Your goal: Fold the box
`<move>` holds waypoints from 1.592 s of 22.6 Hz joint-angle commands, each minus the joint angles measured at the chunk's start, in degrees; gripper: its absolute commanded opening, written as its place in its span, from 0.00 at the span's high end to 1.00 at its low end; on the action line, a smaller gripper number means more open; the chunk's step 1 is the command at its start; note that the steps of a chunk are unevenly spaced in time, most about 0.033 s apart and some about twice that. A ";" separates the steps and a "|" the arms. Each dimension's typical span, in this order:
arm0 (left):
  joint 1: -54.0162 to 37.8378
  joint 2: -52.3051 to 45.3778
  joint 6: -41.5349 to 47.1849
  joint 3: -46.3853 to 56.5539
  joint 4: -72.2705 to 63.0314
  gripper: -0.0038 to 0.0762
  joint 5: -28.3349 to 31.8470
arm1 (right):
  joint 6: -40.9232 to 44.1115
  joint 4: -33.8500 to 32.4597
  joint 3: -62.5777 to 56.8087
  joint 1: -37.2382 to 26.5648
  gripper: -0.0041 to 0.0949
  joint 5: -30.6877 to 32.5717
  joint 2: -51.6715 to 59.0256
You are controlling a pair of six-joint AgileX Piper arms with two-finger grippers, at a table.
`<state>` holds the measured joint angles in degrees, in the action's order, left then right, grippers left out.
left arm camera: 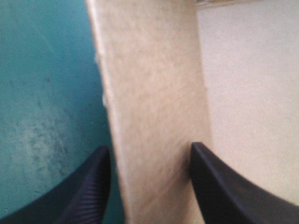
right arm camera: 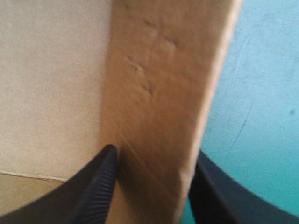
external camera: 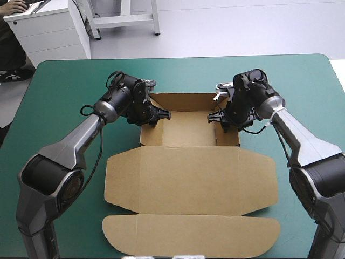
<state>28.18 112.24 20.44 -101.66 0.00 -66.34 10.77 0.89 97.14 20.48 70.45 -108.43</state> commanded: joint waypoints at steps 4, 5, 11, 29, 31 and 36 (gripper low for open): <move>0.25 -3.07 0.22 -1.87 0.00 0.33 1.52 | -0.48 -1.33 1.58 -0.21 0.12 0.81 2.99; 0.25 -3.07 -0.03 -1.87 0.00 0.33 1.55 | -0.48 -1.61 1.95 -0.21 0.12 1.38 2.99; 0.14 -3.07 -4.48 -8.91 4.77 0.36 -7.30 | -2.43 -1.66 9.82 -0.21 0.12 1.38 4.72; 0.28 -35.34 -13.62 11.79 -0.94 0.95 -7.31 | -0.33 -1.78 2.70 -0.21 0.12 1.14 20.60; 0.28 -41.95 -13.62 19.28 0.00 0.95 -7.31 | -0.22 -1.82 2.70 -0.21 0.12 0.37 18.38; 0.28 -54.28 -13.62 32.58 0.00 0.95 -7.31 | 1.12 -0.49 2.70 -1.42 0.12 -0.23 13.13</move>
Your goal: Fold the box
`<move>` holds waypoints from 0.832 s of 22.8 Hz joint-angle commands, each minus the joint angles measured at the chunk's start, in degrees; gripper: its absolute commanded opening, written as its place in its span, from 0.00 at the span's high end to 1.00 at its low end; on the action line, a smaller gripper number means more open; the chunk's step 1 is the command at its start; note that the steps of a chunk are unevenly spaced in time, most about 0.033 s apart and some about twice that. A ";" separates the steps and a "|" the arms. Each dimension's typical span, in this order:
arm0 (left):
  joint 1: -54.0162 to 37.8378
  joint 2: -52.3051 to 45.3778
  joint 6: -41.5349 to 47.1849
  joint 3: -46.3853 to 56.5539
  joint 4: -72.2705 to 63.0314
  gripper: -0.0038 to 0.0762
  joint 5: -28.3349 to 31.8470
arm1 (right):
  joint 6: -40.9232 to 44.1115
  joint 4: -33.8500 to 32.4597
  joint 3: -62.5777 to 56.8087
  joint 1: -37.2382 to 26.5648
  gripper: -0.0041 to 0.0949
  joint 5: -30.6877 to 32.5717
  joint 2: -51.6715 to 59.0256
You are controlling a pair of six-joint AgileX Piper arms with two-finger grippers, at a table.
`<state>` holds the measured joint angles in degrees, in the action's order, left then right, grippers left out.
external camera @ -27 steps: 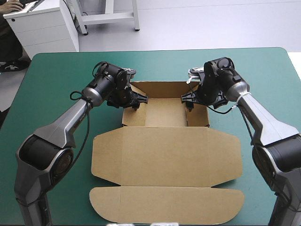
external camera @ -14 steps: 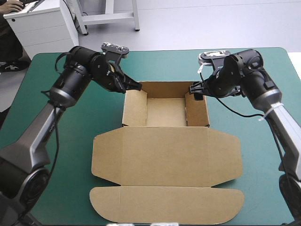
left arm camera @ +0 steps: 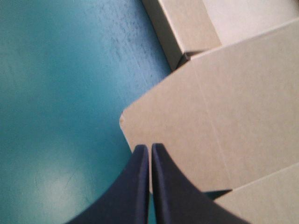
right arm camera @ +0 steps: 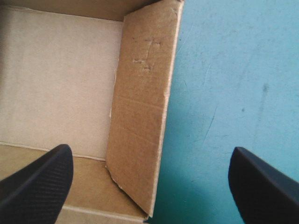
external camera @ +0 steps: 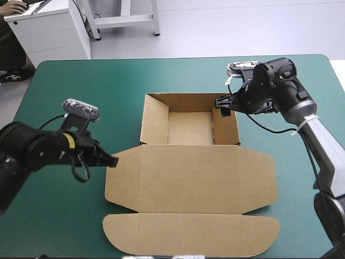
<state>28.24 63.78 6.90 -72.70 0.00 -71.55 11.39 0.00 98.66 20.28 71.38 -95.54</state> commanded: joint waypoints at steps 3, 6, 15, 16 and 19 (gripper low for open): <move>0.22 -13.10 0.14 11.68 0.00 0.95 -1.56 | -0.10 4.95 1.18 -3.64 0.12 -1.03 -3.67; 0.22 -20.56 0.03 18.81 0.00 0.95 1.80 | -1.72 6.59 1.18 -4.51 0.12 -1.62 -6.86; 0.22 -36.64 -0.06 31.38 0.54 0.96 10.96 | -1.72 6.60 1.31 -4.51 0.14 -3.81 -11.43; 0.22 -37.44 -0.06 31.82 0.68 0.96 11.53 | -1.72 6.60 1.31 -4.51 0.15 -3.81 -11.74; 0.22 -40.07 -0.06 33.79 2.65 0.96 13.94 | -1.72 6.72 1.31 -4.51 0.23 -3.44 -13.19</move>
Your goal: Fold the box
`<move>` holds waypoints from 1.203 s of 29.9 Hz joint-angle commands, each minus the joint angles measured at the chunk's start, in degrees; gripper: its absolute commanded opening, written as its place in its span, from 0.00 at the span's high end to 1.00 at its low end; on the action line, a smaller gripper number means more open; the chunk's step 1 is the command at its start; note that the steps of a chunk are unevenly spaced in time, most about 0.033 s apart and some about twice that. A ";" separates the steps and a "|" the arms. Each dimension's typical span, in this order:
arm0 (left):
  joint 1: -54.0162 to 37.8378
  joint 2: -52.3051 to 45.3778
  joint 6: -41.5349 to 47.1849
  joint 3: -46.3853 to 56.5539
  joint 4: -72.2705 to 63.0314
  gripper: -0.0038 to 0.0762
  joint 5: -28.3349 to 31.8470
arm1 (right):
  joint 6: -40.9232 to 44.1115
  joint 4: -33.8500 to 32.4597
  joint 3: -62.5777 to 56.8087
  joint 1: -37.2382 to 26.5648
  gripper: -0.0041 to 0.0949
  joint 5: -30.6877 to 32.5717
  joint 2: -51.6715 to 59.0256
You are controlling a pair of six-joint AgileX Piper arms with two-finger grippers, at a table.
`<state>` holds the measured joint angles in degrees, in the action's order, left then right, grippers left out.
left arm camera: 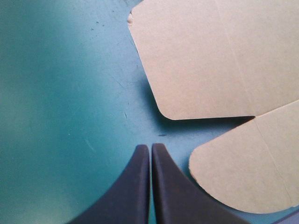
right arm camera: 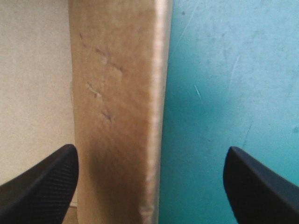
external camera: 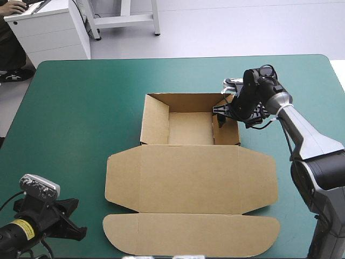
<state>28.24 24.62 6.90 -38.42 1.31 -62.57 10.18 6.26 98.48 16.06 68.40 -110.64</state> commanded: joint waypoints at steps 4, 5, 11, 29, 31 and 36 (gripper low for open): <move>0.22 -2.31 -0.06 0.06 1.66 0.96 5.21 | -0.51 1.28 1.56 -0.30 0.34 -0.23 0.87; 0.22 -2.45 -0.06 0.20 1.66 0.96 5.21 | -0.51 1.52 1.56 -0.30 0.37 -0.23 0.75; 0.22 -2.54 -0.06 0.55 1.75 0.96 5.47 | -2.14 1.30 1.62 -0.30 0.75 2.10 0.72; 0.22 -2.54 -0.06 0.55 5.36 0.96 5.60 | -9.67 -7.19 14.26 -13.92 0.98 3.42 10.66; 0.22 -2.54 -0.06 0.55 5.36 0.96 5.60 | -10.18 -8.49 14.26 -17.98 0.98 3.42 11.13; 0.22 -2.54 -0.06 0.55 5.36 0.96 5.38 | -10.18 -7.05 14.26 -28.08 0.98 3.42 10.02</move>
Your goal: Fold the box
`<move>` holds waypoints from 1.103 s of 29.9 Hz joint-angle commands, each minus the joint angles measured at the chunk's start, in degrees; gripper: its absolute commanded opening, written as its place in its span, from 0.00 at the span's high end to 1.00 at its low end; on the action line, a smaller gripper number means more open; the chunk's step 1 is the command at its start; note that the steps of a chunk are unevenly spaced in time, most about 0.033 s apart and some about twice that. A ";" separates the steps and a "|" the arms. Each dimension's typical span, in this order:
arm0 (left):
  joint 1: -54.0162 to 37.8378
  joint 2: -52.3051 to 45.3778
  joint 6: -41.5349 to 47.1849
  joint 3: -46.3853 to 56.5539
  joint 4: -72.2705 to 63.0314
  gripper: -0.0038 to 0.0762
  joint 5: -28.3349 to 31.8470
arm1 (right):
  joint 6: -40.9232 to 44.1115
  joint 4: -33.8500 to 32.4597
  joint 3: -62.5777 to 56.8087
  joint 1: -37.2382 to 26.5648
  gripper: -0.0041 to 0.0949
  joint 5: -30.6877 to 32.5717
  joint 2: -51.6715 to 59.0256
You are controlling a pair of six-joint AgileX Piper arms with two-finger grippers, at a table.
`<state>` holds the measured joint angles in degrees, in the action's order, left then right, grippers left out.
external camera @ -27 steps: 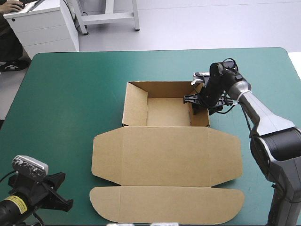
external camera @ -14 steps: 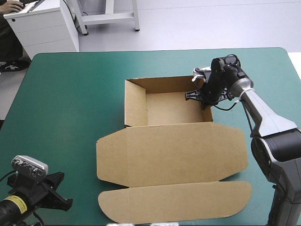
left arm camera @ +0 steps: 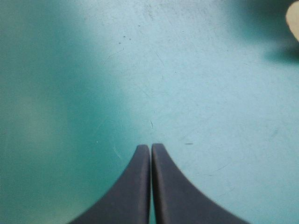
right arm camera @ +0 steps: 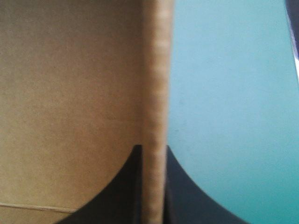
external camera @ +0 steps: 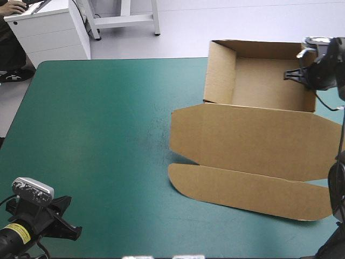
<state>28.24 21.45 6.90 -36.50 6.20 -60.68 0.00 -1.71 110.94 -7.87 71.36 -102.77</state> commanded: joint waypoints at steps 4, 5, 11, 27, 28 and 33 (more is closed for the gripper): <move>0.22 0.62 -0.06 -1.37 0.61 0.96 3.39 | 0.00 1.03 1.79 -8.76 0.98 -0.54 -0.12; 0.22 0.62 -0.06 -1.37 0.73 0.96 3.39 | 0.00 1.03 1.79 -9.90 0.98 -0.79 -0.99; 0.22 0.62 -0.06 -1.37 1.47 0.96 2.79 | -3.41 1.03 1.79 -12.93 0.97 -1.10 -6.26; 0.22 0.62 -0.36 -1.37 1.37 0.96 2.21 | -2.42 -7.06 1.79 -13.03 0.06 0.44 -8.77; 0.22 0.62 -1.06 -1.37 1.37 0.96 2.21 | -2.26 -7.19 1.79 -13.03 0.06 0.44 -8.44; 0.22 0.72 -1.23 -1.37 1.37 0.96 2.21 | -2.09 -4.71 1.79 -13.03 0.10 0.53 -2.72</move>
<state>28.24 21.44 5.82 -36.50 7.32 -61.38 -2.39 -7.01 110.94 -20.62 71.01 -112.80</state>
